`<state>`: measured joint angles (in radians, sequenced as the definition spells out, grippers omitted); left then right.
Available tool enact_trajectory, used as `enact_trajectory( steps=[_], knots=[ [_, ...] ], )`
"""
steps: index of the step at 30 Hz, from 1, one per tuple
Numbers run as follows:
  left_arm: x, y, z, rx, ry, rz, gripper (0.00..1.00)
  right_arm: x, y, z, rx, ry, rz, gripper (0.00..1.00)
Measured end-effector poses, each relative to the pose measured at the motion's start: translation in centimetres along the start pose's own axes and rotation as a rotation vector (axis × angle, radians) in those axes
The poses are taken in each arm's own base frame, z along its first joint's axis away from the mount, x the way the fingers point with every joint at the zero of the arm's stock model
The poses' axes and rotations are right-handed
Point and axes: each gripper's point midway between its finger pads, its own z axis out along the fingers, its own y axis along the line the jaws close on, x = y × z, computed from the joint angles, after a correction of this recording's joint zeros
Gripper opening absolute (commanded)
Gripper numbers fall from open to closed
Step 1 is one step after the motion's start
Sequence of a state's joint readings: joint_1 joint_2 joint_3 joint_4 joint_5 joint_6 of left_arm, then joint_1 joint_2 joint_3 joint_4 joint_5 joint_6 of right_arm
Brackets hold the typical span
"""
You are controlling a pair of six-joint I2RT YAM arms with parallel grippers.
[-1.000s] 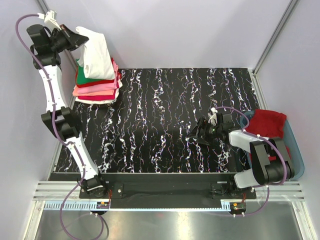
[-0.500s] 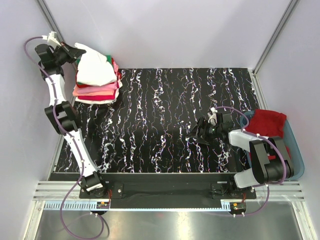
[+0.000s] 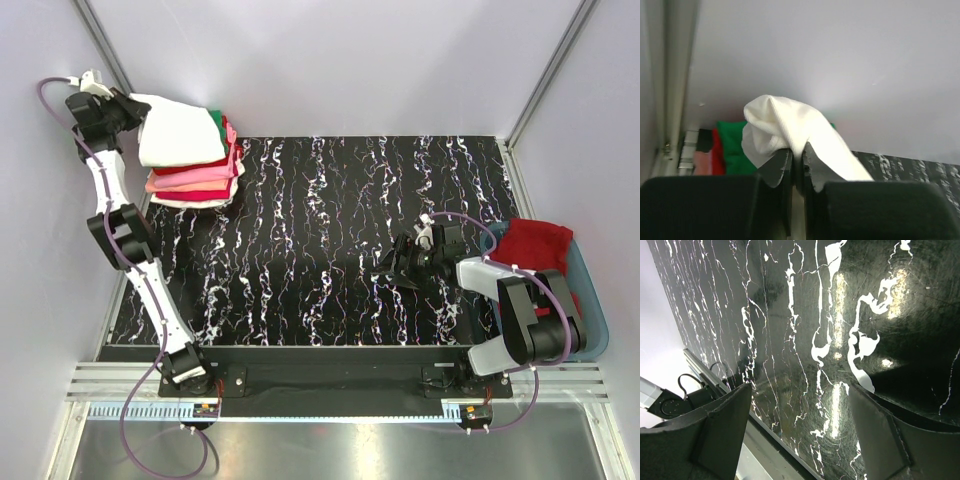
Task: Fold and stack the t-shirts
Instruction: Neatly place the folded tshirt to the corner
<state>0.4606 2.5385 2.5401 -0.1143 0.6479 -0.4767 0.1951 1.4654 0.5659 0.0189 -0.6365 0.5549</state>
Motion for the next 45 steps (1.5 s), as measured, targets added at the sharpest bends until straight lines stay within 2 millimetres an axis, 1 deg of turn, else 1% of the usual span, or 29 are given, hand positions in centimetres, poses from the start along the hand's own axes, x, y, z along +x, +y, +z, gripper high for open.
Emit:
enact_trajectory(
  steps=[2, 3, 5, 6, 9, 10, 11, 13, 15, 16, 18, 21, 23, 24, 26, 27, 29, 30, 32, 33, 34, 36, 37, 38, 39, 41, 42, 45],
  knots=[
    [0.7, 1.5, 0.4, -0.054, -0.001, 0.019, 0.23, 0.1, 0.0, 0.1, -0.001, 0.005, 0.003, 0.86],
    [1.2, 2.3, 0.7, -0.078, 0.001, 0.026, 0.32, 0.1, -0.1, 0.1, -0.001, 0.006, 0.004, 0.86],
    [2.2, 3.8, 1.1, -0.122, 0.006, 0.035, 0.43, 0.1, 0.0, 0.1, -0.001, 0.007, 0.004, 0.86],
    [2.8, 4.6, 1.3, -0.144, 0.009, 0.040, 0.57, 0.1, 0.0, 0.1, -0.002, 0.006, 0.003, 0.86],
    [4.4, 6.7, 1.7, -0.216, 0.022, 0.046, 0.68, 0.1, 0.0, 0.1, -0.001, 0.007, 0.003, 0.86],
    [4.8, 7.3, 1.7, -0.244, 0.028, 0.046, 0.78, 0.1, 0.0, 0.1, -0.001, 0.007, 0.003, 0.86],
    [5.2, 7.9, 1.6, -0.281, 0.036, 0.049, 0.81, 0.1, 0.0, 0.1, -0.001, 0.007, 0.003, 0.86],
    [5.8, 8.3, 1.6, -0.324, 0.048, 0.053, 0.84, 0.1, 0.0, 0.1, -0.001, 0.007, 0.003, 0.86],
    [6.3, 8.6, 1.3, -0.389, 0.061, 0.056, 0.85, 0.1, 0.0, 0.1, -0.002, 0.007, 0.003, 0.86],
    [6.6, 8.8, 0.8, -0.431, 0.073, 0.057, 0.97, 0.1, 0.0, 0.1, -0.002, 0.007, 0.003, 0.86],
    [6.9, 9.0, -0.2, -0.494, 0.094, 0.064, 0.99, 0.1, 0.0, 0.1, -0.002, 0.007, 0.003, 0.86],
    [5.9, 8.5, -2.1, -0.594, 0.098, 0.092, 0.99, 0.1, 0.0, 0.1, -0.002, 0.007, 0.003, 0.86],
    [4.2, 7.6, -3.7, -0.654, 0.079, 0.131, 0.99, 0.1, 0.0, 0.1, -0.003, 0.007, 0.003, 0.86],
    [3.4, 6.9, -4.0, -0.670, 0.064, 0.151, 0.99, 0.1, 0.0, 0.1, -0.005, 0.008, 0.003, 0.86],
    [0.6, 4.9, -4.9, -0.702, 0.010, 0.213, 0.99, 0.1, 0.1, 0.1, -0.006, 0.009, 0.003, 0.86],
    [-0.9, 3.6, -5.3, -0.714, -0.021, 0.246, 0.99, 0.1, 0.1, 0.1, -0.006, 0.009, 0.003, 0.86],
    [-3.5, 0.5, -5.3, -0.714, -0.081, 0.310, 0.99, 0.1, 0.1, 0.1, -0.007, 0.009, 0.003, 0.86],
    [-4.5, -1.4, -4.9, -0.697, -0.113, 0.341, 0.99, 0.1, 0.1, 0.1, -0.007, 0.009, 0.003, 0.86],
    [-5.7, -5.3, -3.7, -0.638, -0.159, 0.389, 0.99, 0.1, 0.1, 0.1, -0.006, 0.009, 0.003, 0.86],
    [-5.7, -7.3, -2.9, -0.605, -0.170, 0.410, 0.99, 0.1, 0.1, 0.1, -0.007, 0.008, 0.002, 0.86],
    [-5.5, -8.9, -2.3, -0.576, -0.170, 0.425, 0.98, 0.1, 0.1, 0.1, -0.007, 0.008, 0.002, 0.86],
    [-4.3, -12.0, -0.7, -0.508, -0.164, 0.452, 0.95, 0.0, 0.1, 0.1, -0.008, 0.007, 0.001, 0.86],
    [-3.4, -13.1, 0.1, -0.481, -0.156, 0.461, 0.93, 0.0, 0.1, 0.1, -0.008, 0.007, 0.001, 0.86],
    [-2.8, -13.7, 0.7, -0.464, -0.148, 0.469, 0.92, 0.0, 0.1, 0.1, -0.008, 0.006, 0.001, 0.86],
    [-1.7, -14.0, 1.4, -0.453, -0.131, 0.482, 0.91, 0.0, 0.1, 0.1, -0.008, 0.006, 0.000, 0.86],
    [0.3, -14.0, 2.8, -0.437, -0.099, 0.498, 0.89, 0.0, 0.1, 0.1, -0.010, 0.005, -0.001, 0.86],
    [1.5, -13.7, 3.6, -0.434, -0.081, 0.503, 0.88, 0.0, 0.1, 0.1, -0.009, 0.005, -0.001, 0.86],
    [5.1, -11.7, 5.1, -0.448, -0.007, 0.514, 0.85, 0.0, 0.1, 0.1, -0.009, 0.004, -0.001, 0.86]
  ],
)
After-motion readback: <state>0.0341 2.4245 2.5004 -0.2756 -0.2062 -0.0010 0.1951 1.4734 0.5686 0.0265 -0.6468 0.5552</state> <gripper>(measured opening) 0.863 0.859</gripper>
